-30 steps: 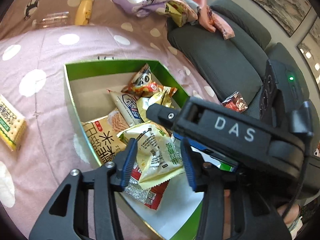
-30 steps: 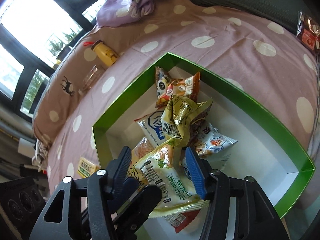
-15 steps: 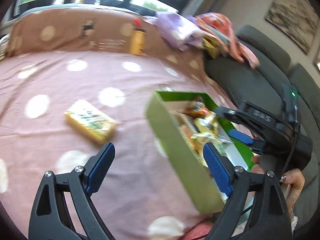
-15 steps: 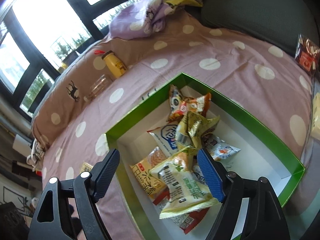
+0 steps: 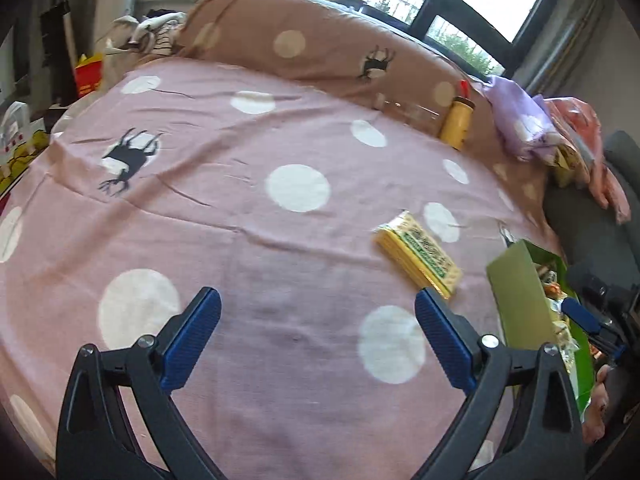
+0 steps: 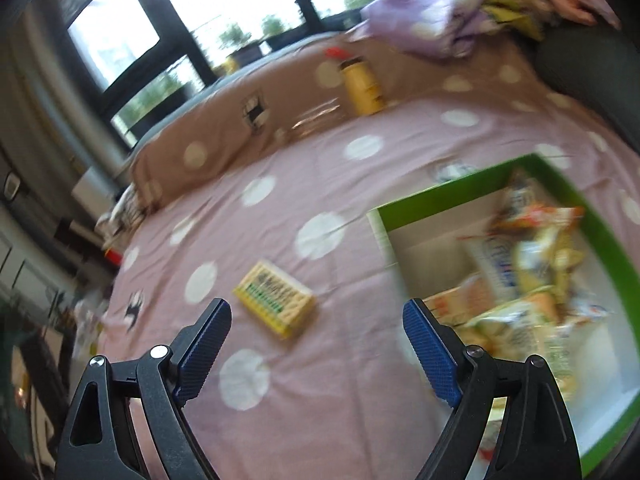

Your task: Organize snacks

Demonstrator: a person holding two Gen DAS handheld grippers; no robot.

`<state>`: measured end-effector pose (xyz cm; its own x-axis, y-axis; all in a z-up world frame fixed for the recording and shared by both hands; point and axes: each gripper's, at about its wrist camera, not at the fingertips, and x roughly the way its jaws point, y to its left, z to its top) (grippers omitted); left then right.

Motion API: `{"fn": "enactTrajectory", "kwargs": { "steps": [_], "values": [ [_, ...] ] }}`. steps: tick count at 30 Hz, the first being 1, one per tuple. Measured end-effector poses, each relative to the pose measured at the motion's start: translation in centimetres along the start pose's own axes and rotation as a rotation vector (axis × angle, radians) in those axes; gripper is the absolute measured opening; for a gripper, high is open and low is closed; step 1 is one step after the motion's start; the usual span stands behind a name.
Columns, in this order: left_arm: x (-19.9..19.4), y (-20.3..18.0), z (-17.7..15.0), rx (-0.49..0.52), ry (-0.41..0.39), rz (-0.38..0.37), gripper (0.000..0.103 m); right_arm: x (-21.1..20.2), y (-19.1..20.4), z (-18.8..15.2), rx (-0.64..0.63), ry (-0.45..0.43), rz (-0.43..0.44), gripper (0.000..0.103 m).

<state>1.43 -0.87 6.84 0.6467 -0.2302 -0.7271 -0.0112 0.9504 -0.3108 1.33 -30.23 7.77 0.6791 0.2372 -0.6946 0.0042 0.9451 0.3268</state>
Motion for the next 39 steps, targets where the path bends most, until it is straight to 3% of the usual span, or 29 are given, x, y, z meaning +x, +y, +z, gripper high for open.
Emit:
{"fn": "enactTrajectory", "kwargs": {
  "steps": [5,9,18,25,27,30,39],
  "values": [
    [-0.4,1.2,0.4,-0.010,0.018,0.018,0.098,5.8,4.2,0.5,-0.148,0.170,-0.014,0.088],
    [-0.3,2.0,0.6,-0.030,0.029,0.002,0.098,10.7,6.5,1.4,-0.269,0.285,-0.105,0.088],
    [0.1,2.6,0.7,-0.049,0.051,0.011,0.098,16.9,6.1,2.0,-0.291,0.362,-0.171,0.088],
    [0.7,2.2,0.5,-0.023,0.077,0.022,0.098,16.1,6.1,0.8,-0.308,0.295,-0.163,0.088],
    [0.8,2.2,0.4,-0.023,0.081,0.019,0.098,15.4,6.1,0.4,-0.302,0.278,-0.171,0.073],
    [0.8,2.3,0.4,-0.027,0.084,0.014,0.098,14.2,6.0,-0.1,-0.240,0.299,-0.100,0.059],
    [0.8,2.4,0.4,-0.043,0.112,-0.004,0.097,11.3,6.6,-4.1,-0.101,0.397,0.078,0.056]
  ]
}}
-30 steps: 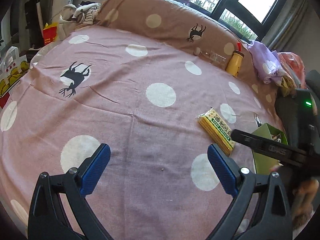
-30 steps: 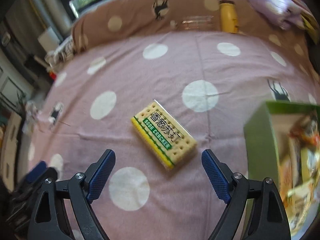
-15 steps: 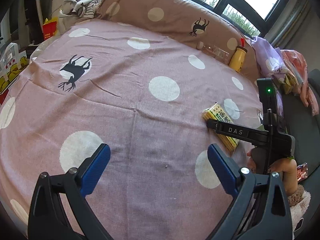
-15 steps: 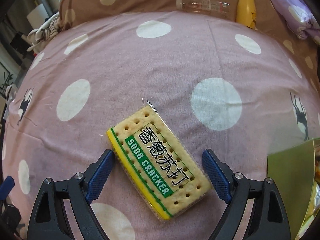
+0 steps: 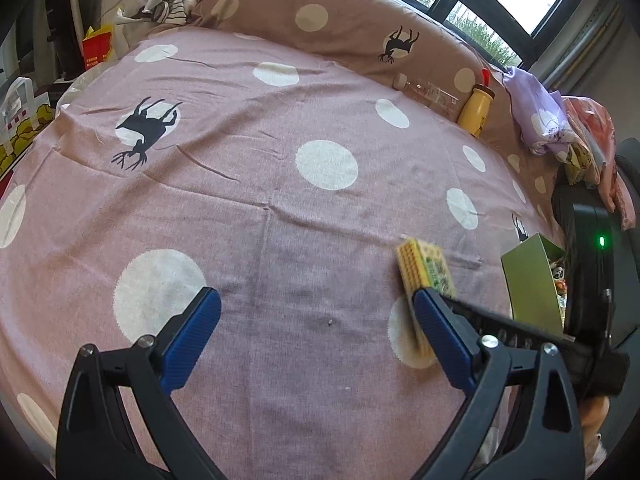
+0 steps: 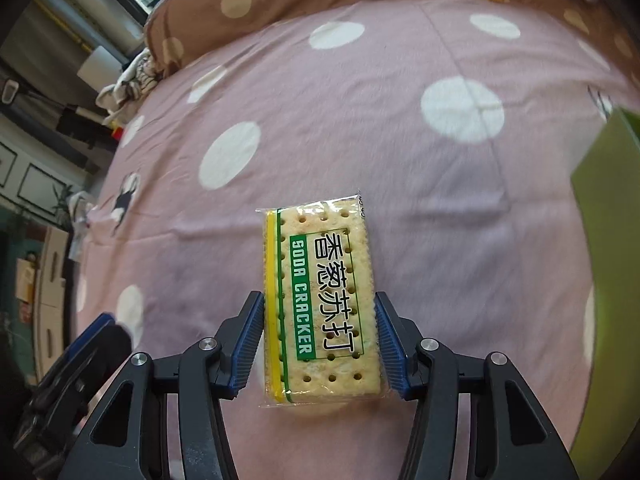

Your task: Organize snacks

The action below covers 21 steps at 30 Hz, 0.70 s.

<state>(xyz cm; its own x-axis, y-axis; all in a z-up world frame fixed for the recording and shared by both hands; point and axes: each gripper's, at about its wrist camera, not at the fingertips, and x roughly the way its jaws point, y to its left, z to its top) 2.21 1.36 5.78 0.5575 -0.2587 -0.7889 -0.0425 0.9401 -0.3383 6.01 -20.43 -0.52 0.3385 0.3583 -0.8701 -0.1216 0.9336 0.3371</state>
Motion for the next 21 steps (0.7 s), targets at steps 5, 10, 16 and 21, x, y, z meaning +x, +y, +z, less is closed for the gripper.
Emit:
{"fn": "enactTrajectory", "kwargs": {
  "steps": [5,10,16,21],
  "values": [
    [0.0,-0.3,-0.1,0.009,0.010,0.000,0.096,-1.1,0.4,-1.6,0.011,-0.015,-0.014,0.056],
    [0.4,-1.3,-0.7,0.039,0.037,-0.033,0.086,-4.8,-1.0,-1.8,0.057,-0.138,0.059,0.056],
    [2.1,-3.4,-1.9,0.107,0.088,-0.043,0.063,-4.0,-2.8,-0.9,0.122,-0.140,0.106,0.058],
    [4.3,-4.4,-2.9,0.108,0.182,-0.146,0.048,-1.6,-2.2,-0.8,0.123,-0.069,0.173,0.058]
  ]
}}
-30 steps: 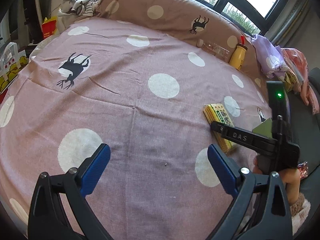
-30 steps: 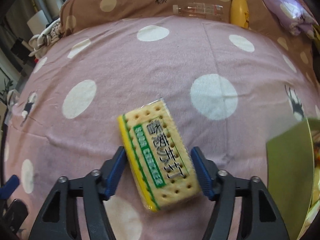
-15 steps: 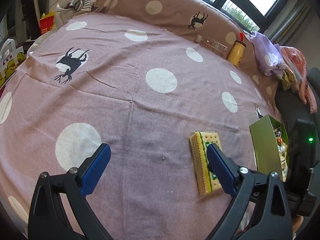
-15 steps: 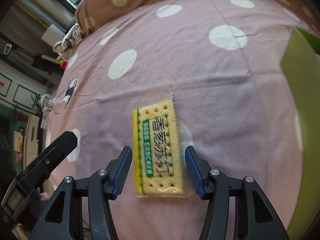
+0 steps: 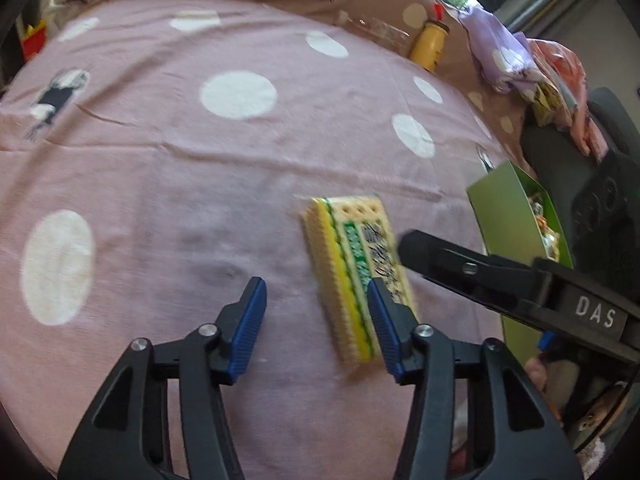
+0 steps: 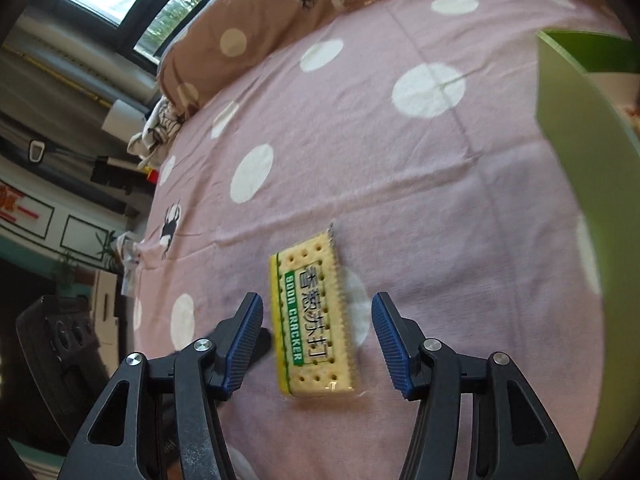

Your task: Organize snacks

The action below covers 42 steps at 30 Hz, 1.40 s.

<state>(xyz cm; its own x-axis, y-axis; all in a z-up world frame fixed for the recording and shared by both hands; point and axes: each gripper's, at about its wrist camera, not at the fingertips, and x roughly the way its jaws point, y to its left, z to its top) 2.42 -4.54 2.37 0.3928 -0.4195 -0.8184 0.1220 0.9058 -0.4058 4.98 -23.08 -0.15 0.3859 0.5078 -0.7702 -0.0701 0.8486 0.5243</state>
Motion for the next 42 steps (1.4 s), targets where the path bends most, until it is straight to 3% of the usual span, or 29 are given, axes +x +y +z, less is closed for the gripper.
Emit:
{"fn": "enactTrajectory", "kwargs": {
  "steps": [9,13,18,28,36,42],
  "values": [
    [1.1,-1.1,-0.5,0.029,0.000,-0.052,0.041,1.8,0.3,-0.5,-0.007,0.029,0.028,0.057],
    [0.7,-1.7,-0.7,0.056,-0.024,-0.035,0.040,1.3,0.7,-0.7,-0.023,0.016,0.011,0.055],
    [-0.6,-2.4,-0.7,0.105,-0.092,0.008,0.040,-0.1,1.9,-1.1,-0.058,-0.036,0.027,0.055],
    [-4.0,-3.6,-0.9,0.176,-0.225,-0.032,0.044,-4.2,4.2,-2.0,-0.132,-0.165,0.060,0.056],
    [-5.3,-4.5,-1.3,0.212,-0.263,-0.090,0.044,-6.5,5.1,-3.0,-0.139,-0.254,0.030,0.056],
    [-5.9,-5.1,-1.5,0.219,-0.272,-0.096,0.044,-7.4,5.3,-3.4,-0.159,-0.275,0.021,0.056]
  ]
}}
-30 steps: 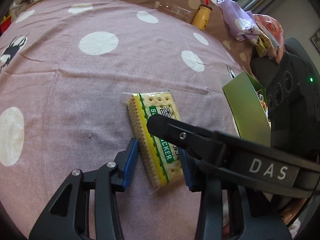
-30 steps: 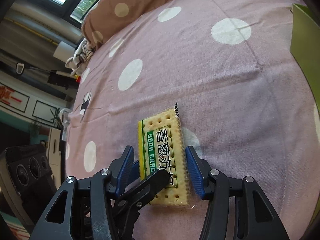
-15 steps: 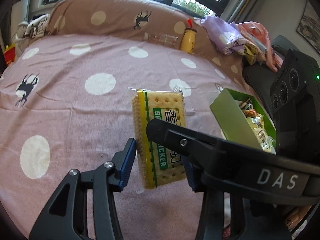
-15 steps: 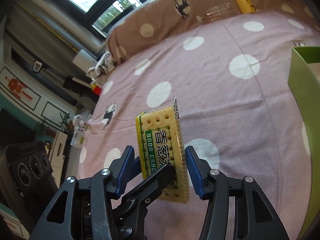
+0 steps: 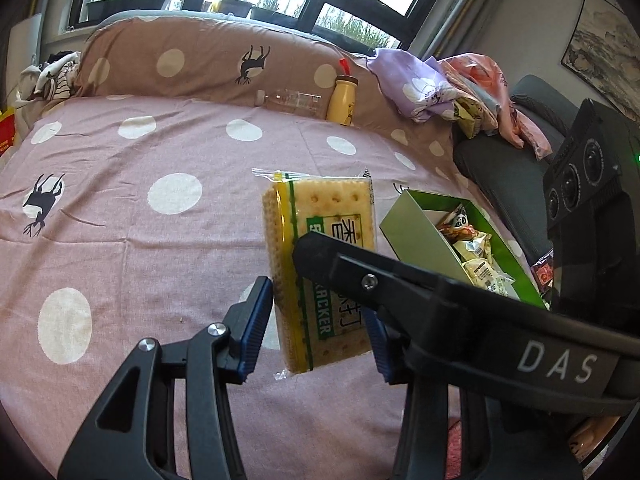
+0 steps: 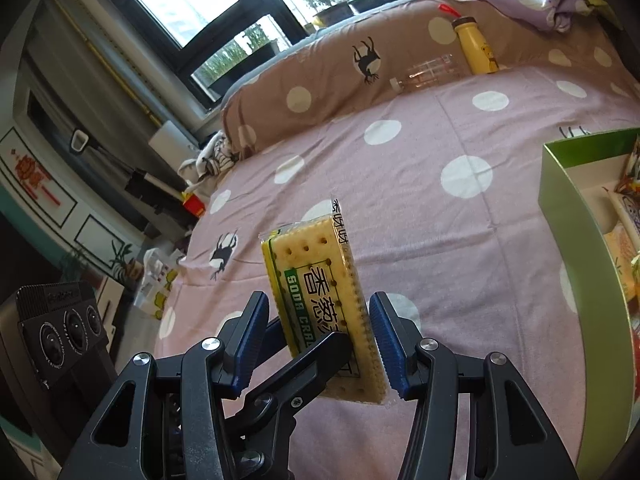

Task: Organize snacks
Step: 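Carry the soda cracker packet over the green box and lower it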

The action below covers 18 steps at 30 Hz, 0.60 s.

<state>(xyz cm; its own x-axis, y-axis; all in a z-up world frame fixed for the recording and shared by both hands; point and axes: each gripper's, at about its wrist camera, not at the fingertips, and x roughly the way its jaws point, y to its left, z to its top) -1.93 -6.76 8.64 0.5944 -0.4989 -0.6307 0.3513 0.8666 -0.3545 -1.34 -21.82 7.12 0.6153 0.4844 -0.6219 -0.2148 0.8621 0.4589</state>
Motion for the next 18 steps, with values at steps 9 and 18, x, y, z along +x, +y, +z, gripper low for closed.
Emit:
{"fn": "enactTrajectory", "kwargs": {
  "steps": [9,18],
  "values": [
    [-1.2,-3.1,0.4,0.067,-0.051,0.024,0.044,-2.9,-0.3,0.5,-0.011,-0.056,-0.011,0.056],
    [-1.2,-8.7,1.7,0.181,-0.082,-0.013,0.044,-8.3,-3.6,1.4,0.059,-0.179,-0.015,0.056]
  ]
}}
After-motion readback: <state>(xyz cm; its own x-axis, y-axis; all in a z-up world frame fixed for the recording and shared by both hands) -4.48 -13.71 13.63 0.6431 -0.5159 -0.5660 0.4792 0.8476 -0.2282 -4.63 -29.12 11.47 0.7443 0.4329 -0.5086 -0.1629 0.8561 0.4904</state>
